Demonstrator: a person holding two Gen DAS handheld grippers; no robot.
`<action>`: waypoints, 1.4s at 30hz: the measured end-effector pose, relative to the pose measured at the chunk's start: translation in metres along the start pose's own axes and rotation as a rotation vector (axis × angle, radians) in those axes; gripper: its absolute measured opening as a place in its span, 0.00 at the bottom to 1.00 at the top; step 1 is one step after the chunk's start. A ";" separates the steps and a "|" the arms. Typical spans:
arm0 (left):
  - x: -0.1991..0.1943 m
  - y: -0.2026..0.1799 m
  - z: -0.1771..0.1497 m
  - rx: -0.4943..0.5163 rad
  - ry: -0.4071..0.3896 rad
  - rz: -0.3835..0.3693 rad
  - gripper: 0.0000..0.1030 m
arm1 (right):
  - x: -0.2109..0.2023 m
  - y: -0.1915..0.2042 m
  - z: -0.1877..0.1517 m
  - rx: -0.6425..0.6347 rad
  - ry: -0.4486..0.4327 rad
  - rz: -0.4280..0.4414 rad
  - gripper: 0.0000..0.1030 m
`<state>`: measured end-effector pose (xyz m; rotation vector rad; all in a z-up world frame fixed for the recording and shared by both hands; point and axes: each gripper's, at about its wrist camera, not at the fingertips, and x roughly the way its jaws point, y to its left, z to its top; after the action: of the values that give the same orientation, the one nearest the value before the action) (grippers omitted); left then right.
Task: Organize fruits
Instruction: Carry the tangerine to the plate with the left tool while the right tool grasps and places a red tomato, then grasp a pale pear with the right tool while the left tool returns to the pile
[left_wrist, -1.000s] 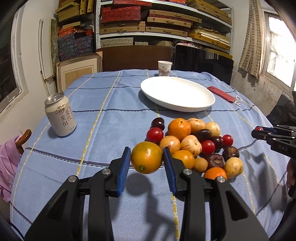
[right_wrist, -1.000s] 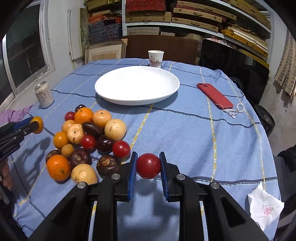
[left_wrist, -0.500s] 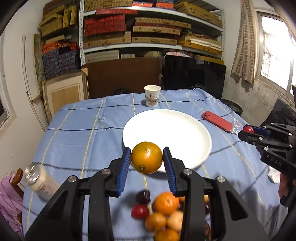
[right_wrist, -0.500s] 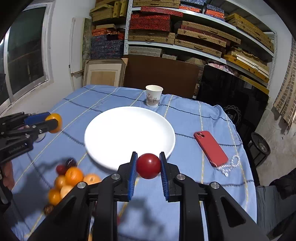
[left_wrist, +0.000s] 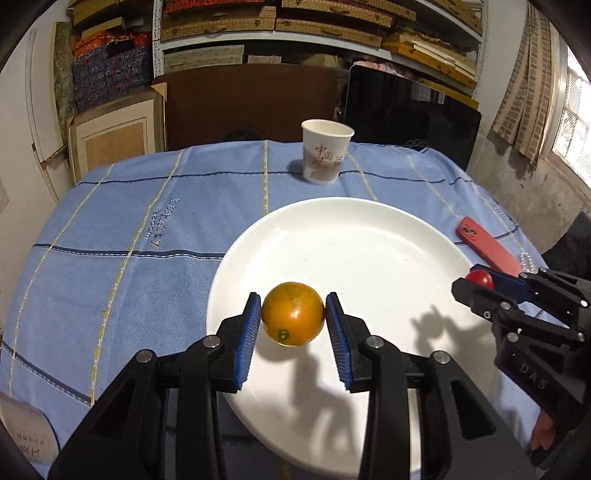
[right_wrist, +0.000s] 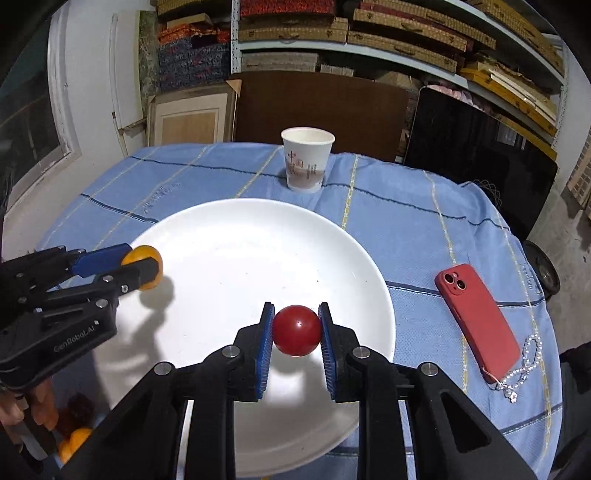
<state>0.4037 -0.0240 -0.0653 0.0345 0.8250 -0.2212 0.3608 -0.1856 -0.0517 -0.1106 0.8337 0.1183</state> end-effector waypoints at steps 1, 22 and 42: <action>0.006 0.002 0.001 -0.001 0.008 0.005 0.35 | 0.002 0.001 -0.001 -0.005 0.001 -0.002 0.25; -0.193 0.027 -0.061 0.025 -0.183 -0.055 0.89 | -0.159 -0.011 -0.073 0.020 -0.216 -0.014 0.55; -0.235 -0.008 -0.232 0.192 -0.076 0.063 0.95 | -0.165 0.095 -0.210 -0.130 0.032 0.125 0.57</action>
<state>0.0791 0.0377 -0.0508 0.2305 0.7237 -0.2406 0.0835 -0.1320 -0.0741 -0.1828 0.8649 0.2888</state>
